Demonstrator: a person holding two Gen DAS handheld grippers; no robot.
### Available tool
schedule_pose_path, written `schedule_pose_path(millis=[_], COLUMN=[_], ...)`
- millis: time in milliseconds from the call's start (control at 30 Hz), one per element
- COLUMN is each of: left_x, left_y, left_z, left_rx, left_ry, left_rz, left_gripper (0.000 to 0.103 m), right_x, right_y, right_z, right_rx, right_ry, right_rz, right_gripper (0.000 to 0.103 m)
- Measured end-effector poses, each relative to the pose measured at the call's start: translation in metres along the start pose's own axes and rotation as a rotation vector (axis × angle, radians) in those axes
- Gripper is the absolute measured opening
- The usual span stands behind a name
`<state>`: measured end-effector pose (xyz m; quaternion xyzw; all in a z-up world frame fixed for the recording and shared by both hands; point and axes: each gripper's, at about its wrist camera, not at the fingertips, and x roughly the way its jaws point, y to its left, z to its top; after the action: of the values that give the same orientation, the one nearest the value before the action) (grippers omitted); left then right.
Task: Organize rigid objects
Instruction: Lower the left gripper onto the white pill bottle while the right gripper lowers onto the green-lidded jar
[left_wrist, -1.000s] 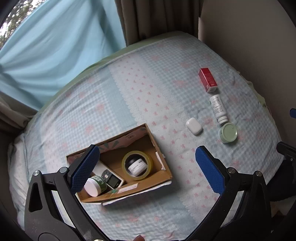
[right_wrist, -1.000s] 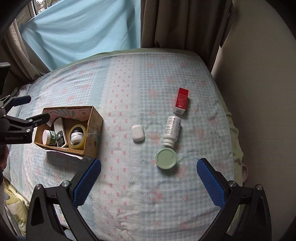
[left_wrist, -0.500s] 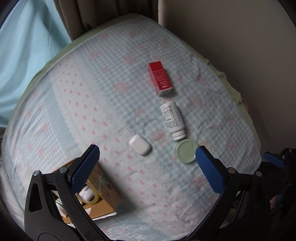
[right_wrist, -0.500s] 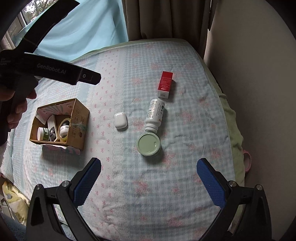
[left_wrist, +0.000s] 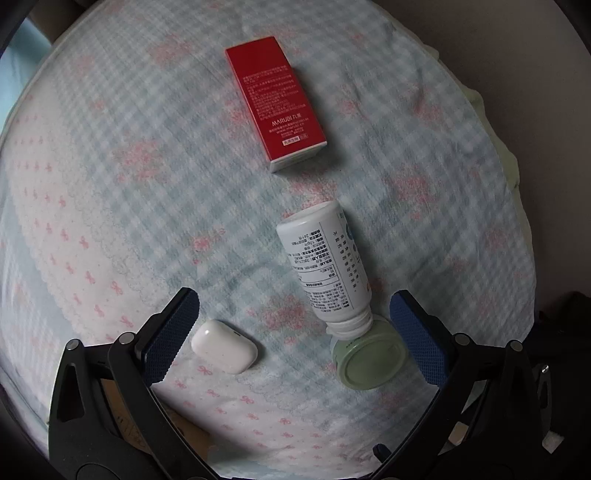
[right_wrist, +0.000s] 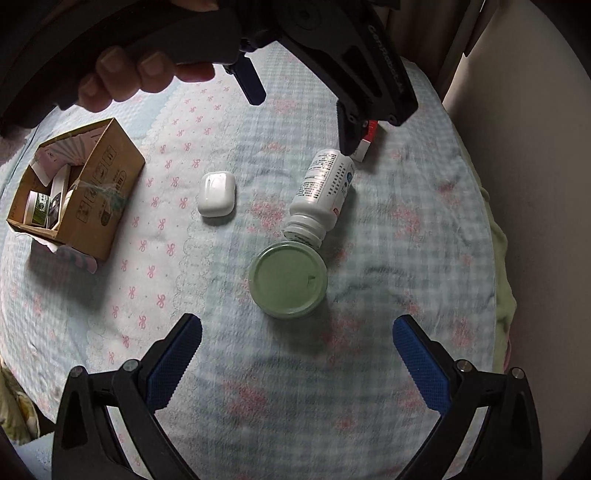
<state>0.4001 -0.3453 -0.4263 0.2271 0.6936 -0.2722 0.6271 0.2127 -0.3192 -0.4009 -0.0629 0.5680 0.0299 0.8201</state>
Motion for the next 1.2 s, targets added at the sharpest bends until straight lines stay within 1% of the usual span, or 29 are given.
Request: schedule_pose_path(millis=[100,167,233,333,400,467,600,633,667,733,767,800,867,933,1000,1067,1200], left_x=[0.029,0.043,0.055,0.068,0.074,0.08,0.085,0.085,0.085,0.083,0.08,0.076,0.071,0.072,0.071,0.069,0.064], left_y=[-0.002,-0.002,-0.002,-0.007,-0.012,-0.016,-0.021,-0.022,-0.022,-0.025,-0.024,-0.023,-0.022,-0.021,-0.02,-0.017,-0.012], left_z=[0.005,0.006,0.008,0.009,0.01,0.012,0.012,0.012,0.012,0.019,0.02,0.023,0.027,0.029,0.03,0.03,0.024], left_rx=[0.014,0.0,-0.013,-0.006,-0.004,-0.008,-0.031,-0.036,-0.039,-0.042,-0.046,-0.052,-0.067,-0.084,-0.095,-0.09,-0.086], left_ry=[0.054,0.082,0.104,0.125,0.136,0.143,0.119,0.115,0.112,0.104,0.098,0.09,0.076,0.077,0.073,0.064,0.044], left_rz=[-0.001,-0.027,-0.056,-0.067,-0.067,-0.058,-0.036,-0.034,-0.035,-0.035,-0.033,-0.032,-0.027,-0.031,-0.037,-0.038,-0.035], left_gripper=[0.099,0.098,0.098,0.095,0.088,0.086,0.084,0.083,0.082,0.077,0.071,0.062,0.058,0.057,0.056,0.055,0.054], right_x=[0.021,0.032,0.041,0.054,0.061,0.067,0.078,0.08,0.082,0.084,0.084,0.084,0.084,0.084,0.084,0.084,0.082], right_y=[0.004,0.007,0.01,0.014,0.014,0.013,0.011,0.01,0.01,0.011,0.011,0.011,0.008,0.004,0.004,0.004,0.002], right_z=[-0.001,-0.001,-0.002,-0.004,-0.006,-0.007,-0.007,-0.006,-0.005,-0.003,-0.002,-0.001,0.001,-0.003,-0.003,-0.002,-0.003], right_rx=[-0.018,-0.018,-0.026,-0.038,-0.031,-0.021,-0.008,-0.004,-0.001,0.0,0.0,0.002,0.015,0.033,0.033,0.03,0.053], right_ry=[-0.016,-0.032,-0.046,-0.066,-0.078,-0.086,-0.087,-0.087,-0.086,-0.089,-0.095,-0.101,-0.109,-0.114,-0.116,-0.117,-0.122], right_rz=[0.017,0.029,0.029,0.016,0.013,0.015,0.03,0.034,0.039,0.035,0.033,0.028,0.022,0.042,0.043,0.041,0.067], right_gripper=[0.103,0.103,0.1,0.097,0.096,0.095,0.095,0.093,0.088,0.084,0.079,0.077,0.066,0.067,0.067,0.066,0.066])
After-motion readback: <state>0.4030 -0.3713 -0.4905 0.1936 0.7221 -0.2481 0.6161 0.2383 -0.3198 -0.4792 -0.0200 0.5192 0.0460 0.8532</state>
